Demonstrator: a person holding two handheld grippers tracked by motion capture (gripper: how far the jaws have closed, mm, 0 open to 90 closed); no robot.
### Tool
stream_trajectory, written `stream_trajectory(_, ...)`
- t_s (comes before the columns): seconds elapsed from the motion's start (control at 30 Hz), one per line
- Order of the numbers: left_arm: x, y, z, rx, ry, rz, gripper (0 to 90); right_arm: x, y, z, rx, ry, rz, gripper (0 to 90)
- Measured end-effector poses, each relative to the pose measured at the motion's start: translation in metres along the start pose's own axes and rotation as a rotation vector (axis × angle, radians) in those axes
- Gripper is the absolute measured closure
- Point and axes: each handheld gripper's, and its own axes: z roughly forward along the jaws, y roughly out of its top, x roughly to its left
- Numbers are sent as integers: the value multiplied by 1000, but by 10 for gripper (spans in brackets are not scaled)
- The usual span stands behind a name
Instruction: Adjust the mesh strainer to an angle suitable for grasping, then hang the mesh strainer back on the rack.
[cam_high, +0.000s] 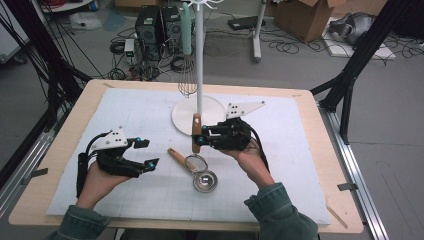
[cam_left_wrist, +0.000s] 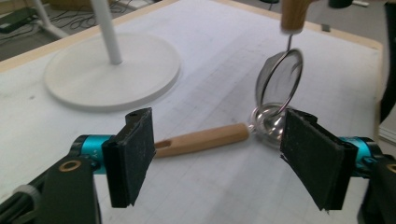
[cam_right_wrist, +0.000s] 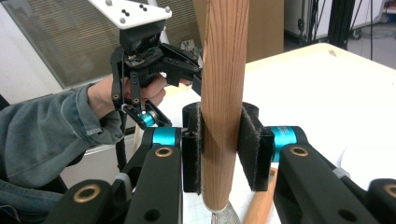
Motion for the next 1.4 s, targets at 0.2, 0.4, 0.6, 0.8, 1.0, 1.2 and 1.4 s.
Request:
stream_trajectory(0.2, 14, -7, -11, 17, 57, -19, 219, -11, 14, -7, 42, -9, -9, 729)
stream_trajectory(0.4, 20, -13, -18, 20, 79, -29, 213, -20, 29, -16, 50, -25, -9, 729)
stream_trajectory(0.6, 24, -15, -20, 17, 88, -37, 198, -28, 43, -20, 63, -28, -21, 729)
stream_trajectory(0.8, 29, -18, -23, 14, 103, -51, 188, -39, 60, -21, 56, -36, -33, 729)
stream_trajectory(1.0, 34, -21, -25, 13, 107, -66, 176, -47, 73, -21, 52, -36, -38, 729)
stream_trajectory(1.2, 37, -22, -25, 10, 112, -73, 163, -53, 86, -21, 73, -33, -42, 729)
stream_trajectory(1.4, 38, -22, -24, 12, 110, -74, 161, -55, 96, -24, 73, -36, -48, 729)
